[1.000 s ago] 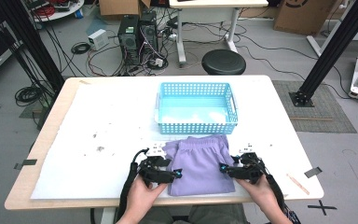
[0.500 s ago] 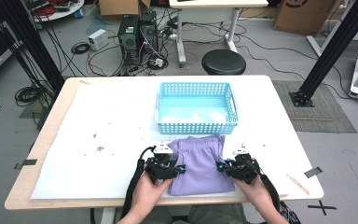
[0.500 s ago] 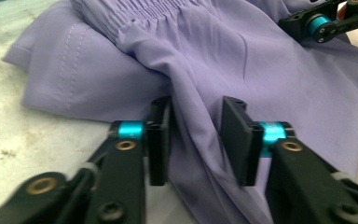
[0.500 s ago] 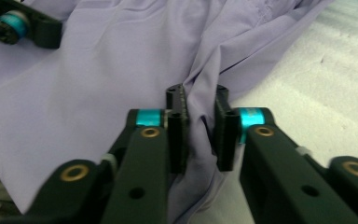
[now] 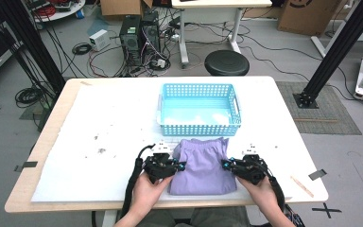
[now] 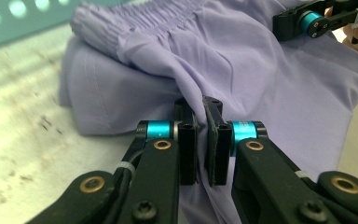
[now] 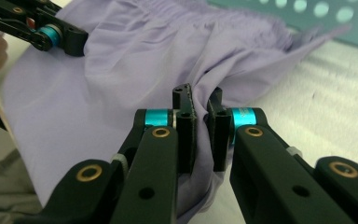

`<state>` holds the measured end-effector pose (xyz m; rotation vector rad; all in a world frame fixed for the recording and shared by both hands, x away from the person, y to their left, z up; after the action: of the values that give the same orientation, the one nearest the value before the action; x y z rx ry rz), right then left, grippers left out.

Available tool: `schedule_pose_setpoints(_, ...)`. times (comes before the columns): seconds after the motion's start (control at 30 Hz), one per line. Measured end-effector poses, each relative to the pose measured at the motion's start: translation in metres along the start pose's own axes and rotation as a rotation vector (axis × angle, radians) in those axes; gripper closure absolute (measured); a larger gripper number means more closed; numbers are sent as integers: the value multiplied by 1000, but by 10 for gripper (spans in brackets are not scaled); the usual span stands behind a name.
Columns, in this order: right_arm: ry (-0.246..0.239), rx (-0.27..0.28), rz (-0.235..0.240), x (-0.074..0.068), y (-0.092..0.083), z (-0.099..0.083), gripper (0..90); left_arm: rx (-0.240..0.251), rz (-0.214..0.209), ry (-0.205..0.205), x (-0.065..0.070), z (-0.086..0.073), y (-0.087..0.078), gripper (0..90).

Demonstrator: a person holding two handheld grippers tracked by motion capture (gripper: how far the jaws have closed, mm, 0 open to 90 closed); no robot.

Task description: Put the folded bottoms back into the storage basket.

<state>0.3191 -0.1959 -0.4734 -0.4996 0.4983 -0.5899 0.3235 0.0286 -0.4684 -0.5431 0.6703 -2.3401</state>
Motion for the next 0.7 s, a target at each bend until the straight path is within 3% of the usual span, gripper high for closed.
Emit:
schedule_pose_setpoints(0.37,-27,109,36,-10,-19,31,856,88,5,57,7,31,-29,852)
schedule_pose_setpoints(0.7,-79,204,26,-8,-41,81,855,152,29,131,1,80,-53,851)
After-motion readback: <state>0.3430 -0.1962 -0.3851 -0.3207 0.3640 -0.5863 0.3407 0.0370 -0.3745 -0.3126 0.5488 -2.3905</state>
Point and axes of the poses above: each handheld gripper's, and its own axes: y roughly forward along the jaws, z roughly out of its top, x roughly to its right, the point moved 7 cm from there along y, roughly forward along the jaws, and after that the axes turned 6 degrees about z, right-handed, at the moved point
